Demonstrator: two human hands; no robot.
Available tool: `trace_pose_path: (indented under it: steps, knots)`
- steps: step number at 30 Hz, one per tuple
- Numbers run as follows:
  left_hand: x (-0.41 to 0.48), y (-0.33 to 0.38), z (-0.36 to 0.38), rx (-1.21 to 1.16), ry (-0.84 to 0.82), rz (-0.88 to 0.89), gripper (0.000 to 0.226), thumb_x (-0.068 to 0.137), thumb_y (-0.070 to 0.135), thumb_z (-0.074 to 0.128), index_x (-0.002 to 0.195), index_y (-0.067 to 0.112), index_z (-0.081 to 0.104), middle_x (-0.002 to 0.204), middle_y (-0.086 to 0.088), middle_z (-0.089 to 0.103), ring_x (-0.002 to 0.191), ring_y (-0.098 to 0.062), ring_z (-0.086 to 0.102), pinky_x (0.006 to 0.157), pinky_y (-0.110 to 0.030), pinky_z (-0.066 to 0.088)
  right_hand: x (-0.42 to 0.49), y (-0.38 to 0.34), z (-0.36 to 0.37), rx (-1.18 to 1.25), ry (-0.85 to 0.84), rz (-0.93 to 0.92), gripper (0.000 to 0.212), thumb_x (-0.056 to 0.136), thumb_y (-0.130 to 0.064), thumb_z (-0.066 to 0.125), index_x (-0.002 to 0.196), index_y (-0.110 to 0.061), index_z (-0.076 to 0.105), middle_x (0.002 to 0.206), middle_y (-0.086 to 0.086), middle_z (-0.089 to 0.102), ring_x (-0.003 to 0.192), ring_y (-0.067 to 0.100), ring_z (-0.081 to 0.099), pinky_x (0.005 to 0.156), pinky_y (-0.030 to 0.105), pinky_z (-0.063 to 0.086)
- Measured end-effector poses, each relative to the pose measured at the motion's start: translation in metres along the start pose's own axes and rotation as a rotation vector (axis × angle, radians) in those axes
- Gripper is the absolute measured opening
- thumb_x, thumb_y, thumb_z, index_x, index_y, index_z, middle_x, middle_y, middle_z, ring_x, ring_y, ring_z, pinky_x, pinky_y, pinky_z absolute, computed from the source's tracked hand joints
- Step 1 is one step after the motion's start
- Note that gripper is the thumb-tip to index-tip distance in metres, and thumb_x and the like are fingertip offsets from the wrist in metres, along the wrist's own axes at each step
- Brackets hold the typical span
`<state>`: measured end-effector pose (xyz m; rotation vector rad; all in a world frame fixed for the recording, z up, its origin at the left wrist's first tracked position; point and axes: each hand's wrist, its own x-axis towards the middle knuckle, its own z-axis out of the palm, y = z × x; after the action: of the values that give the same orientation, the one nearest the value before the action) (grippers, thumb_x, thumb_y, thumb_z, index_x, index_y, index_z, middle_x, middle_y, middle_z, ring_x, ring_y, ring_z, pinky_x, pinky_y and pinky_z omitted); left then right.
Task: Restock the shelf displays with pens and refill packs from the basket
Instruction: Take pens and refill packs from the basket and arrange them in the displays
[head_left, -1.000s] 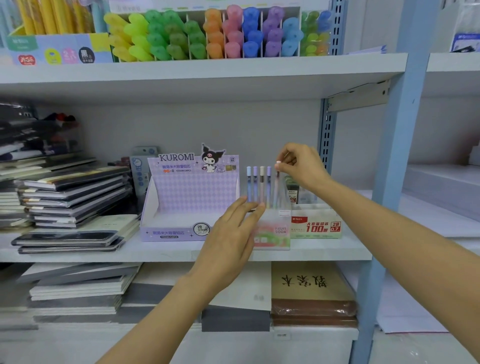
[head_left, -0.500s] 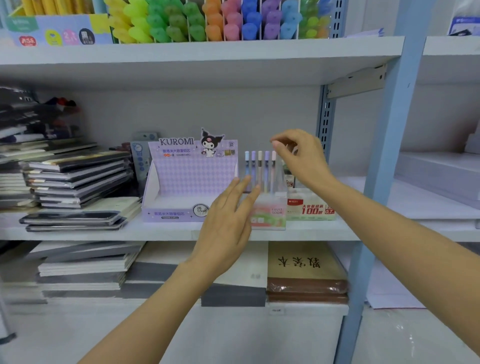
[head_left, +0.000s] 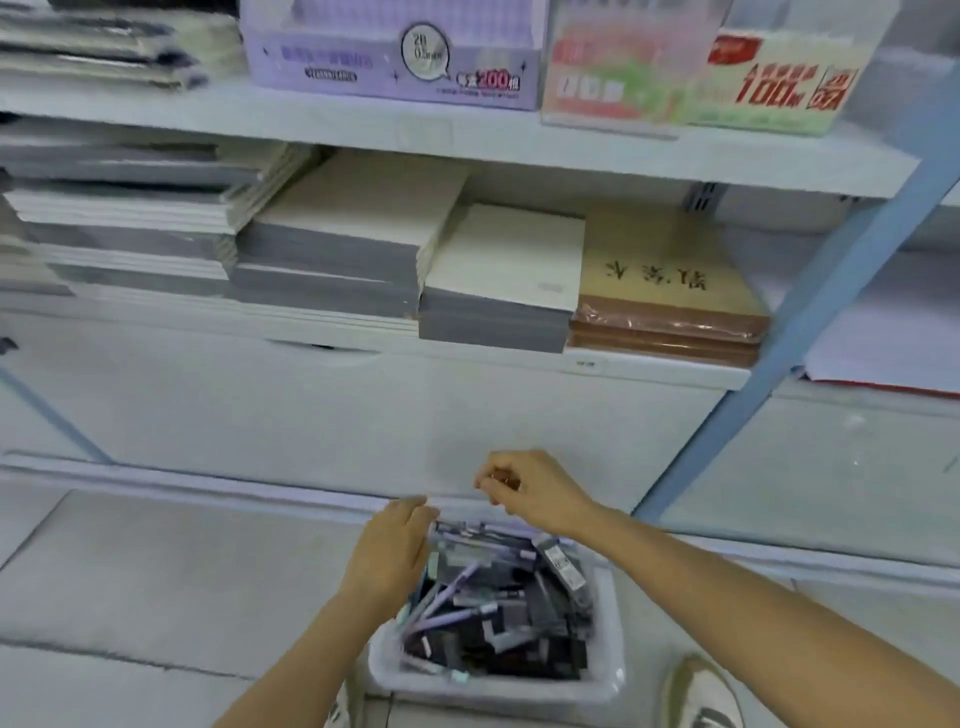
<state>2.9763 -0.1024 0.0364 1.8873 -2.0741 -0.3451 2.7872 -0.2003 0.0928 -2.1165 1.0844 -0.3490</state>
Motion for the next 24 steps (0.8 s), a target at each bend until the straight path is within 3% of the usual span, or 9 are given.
trace_pose_path:
  steps: [2, 5, 7, 11, 13, 16, 20, 22, 24]
  knots:
    - [-0.014, -0.017, 0.027, 0.008, -0.172, -0.07, 0.047, 0.102, 0.012, 0.038, 0.148, 0.006, 0.034, 0.158, -0.012, 0.027, 0.142, -0.025, 0.034, 0.113, -0.029, 0.029, -0.005, 0.042, 0.033, -0.051, -0.102, 0.152, 0.022, 0.096, -0.016, 0.055, 0.116, -0.013, 0.065, 0.11, 0.009, 0.068, 0.094, 0.021, 0.062, 0.087, 0.036, 0.051]
    - [-0.028, -0.037, 0.052, 0.045, -0.353, -0.124, 0.055, 0.106, 0.02, 0.029, 0.155, 0.012, 0.006, 0.163, -0.003, 0.001, 0.15, -0.016, 0.008, 0.118, -0.022, 0.006, -0.016, 0.082, 0.073, -0.116, -0.26, 0.317, 0.049, 0.097, -0.03, 0.055, 0.142, -0.016, 0.041, 0.141, 0.009, 0.049, 0.124, 0.025, 0.051, 0.102, 0.034, 0.042]
    - [-0.035, -0.045, 0.06, 0.106, -0.418, -0.126, 0.055, 0.106, 0.023, 0.026, 0.154, 0.01, 0.0, 0.162, -0.002, -0.009, 0.151, -0.017, -0.001, 0.117, -0.021, -0.003, -0.018, 0.095, 0.094, -0.165, -0.275, 0.355, 0.056, 0.095, -0.039, 0.057, 0.143, -0.016, 0.039, 0.143, 0.006, 0.042, 0.127, 0.024, 0.046, 0.103, 0.032, 0.039]
    - [-0.041, -0.05, 0.066, 0.093, -0.347, -0.093, 0.055, 0.106, 0.019, 0.031, 0.153, 0.009, 0.006, 0.158, -0.004, -0.012, 0.151, -0.021, -0.001, 0.115, -0.019, -0.007, -0.017, 0.101, 0.123, -0.132, -0.157, 0.33, 0.036, 0.092, -0.031, 0.064, 0.121, -0.016, 0.05, 0.123, 0.003, 0.05, 0.107, 0.018, 0.05, 0.087, 0.027, 0.041]
    - [-0.04, -0.05, 0.065, 0.064, -0.35, -0.117, 0.052, 0.106, 0.021, 0.029, 0.154, 0.013, 0.011, 0.162, -0.002, -0.007, 0.15, -0.015, 0.0, 0.116, -0.017, -0.005, -0.014, 0.104, 0.128, -0.101, -0.135, 0.322, 0.028, 0.092, -0.027, 0.064, 0.115, -0.016, 0.053, 0.117, 0.003, 0.055, 0.101, 0.017, 0.052, 0.082, 0.025, 0.04]
    - [-0.035, -0.046, 0.062, -0.087, -0.222, -0.172, 0.043, 0.103, 0.014, 0.04, 0.145, 0.009, 0.039, 0.158, -0.007, 0.027, 0.144, -0.022, 0.028, 0.115, -0.026, 0.021, -0.009, 0.111, 0.117, 0.006, -0.057, 0.348, 0.024, 0.092, -0.024, 0.064, 0.114, -0.013, 0.059, 0.112, 0.001, 0.06, 0.101, 0.016, 0.056, 0.082, 0.024, 0.041]
    - [-0.024, -0.035, 0.061, -0.2, -0.036, -0.255, 0.027, 0.099, 0.009, 0.049, 0.119, 0.007, 0.065, 0.118, -0.01, 0.06, 0.111, -0.027, 0.052, 0.091, -0.026, 0.039, -0.012, 0.116, 0.091, 0.191, 0.055, 0.393, 0.022, 0.095, -0.022, 0.06, 0.114, -0.01, 0.059, 0.105, 0.001, 0.062, 0.093, 0.013, 0.059, 0.081, 0.024, 0.045]
    - [-0.014, -0.021, 0.06, -0.456, -0.048, -0.374, 0.023, 0.1, 0.019, 0.049, 0.112, 0.013, 0.068, 0.106, -0.003, 0.062, 0.103, -0.023, 0.056, 0.078, -0.017, 0.038, -0.017, 0.112, 0.078, 0.41, 0.063, 0.429, 0.021, 0.097, -0.022, 0.057, 0.113, -0.008, 0.059, 0.098, 0.006, 0.062, 0.078, 0.011, 0.058, 0.073, 0.022, 0.048]
    - [-0.001, -0.005, 0.059, -0.851, -0.18, -0.493, 0.028, 0.1, 0.034, 0.049, 0.117, 0.02, 0.066, 0.113, 0.002, 0.066, 0.108, -0.017, 0.06, 0.08, -0.011, 0.04, -0.024, 0.103, 0.072, 0.581, -0.01, 0.426, 0.017, 0.098, -0.023, 0.056, 0.109, -0.013, 0.062, 0.089, 0.004, 0.063, 0.07, 0.011, 0.057, 0.068, 0.021, 0.049]
